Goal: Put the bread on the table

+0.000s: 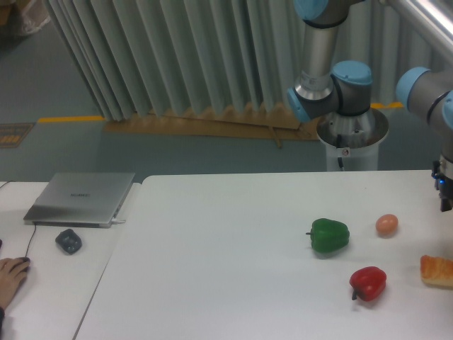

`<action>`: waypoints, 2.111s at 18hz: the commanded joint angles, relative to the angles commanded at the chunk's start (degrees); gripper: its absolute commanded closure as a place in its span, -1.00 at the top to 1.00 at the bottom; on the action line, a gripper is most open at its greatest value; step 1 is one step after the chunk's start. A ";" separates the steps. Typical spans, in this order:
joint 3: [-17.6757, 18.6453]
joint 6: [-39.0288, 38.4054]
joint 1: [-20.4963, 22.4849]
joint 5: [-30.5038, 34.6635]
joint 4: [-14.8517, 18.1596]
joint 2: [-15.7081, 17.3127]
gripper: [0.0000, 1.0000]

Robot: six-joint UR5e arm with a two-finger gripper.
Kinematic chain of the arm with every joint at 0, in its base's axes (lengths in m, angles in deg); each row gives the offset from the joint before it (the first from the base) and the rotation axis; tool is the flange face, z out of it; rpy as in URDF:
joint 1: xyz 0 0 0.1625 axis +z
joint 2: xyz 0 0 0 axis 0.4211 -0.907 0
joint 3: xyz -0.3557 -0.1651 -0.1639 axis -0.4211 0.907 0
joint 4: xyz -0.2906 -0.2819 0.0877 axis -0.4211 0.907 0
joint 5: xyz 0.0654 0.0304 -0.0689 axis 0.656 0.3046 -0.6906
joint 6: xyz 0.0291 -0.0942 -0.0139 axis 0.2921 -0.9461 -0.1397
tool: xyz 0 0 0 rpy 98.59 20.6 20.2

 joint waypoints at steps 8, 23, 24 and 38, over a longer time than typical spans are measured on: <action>1.50 0.00 -0.09 -0.70 -0.53 -0.18 1.00; 1.76 0.00 -0.09 -1.05 -0.53 0.00 1.00; 1.76 -0.09 0.00 -1.05 -0.53 0.00 1.00; 1.85 -0.17 -0.09 -1.05 -0.53 0.09 1.00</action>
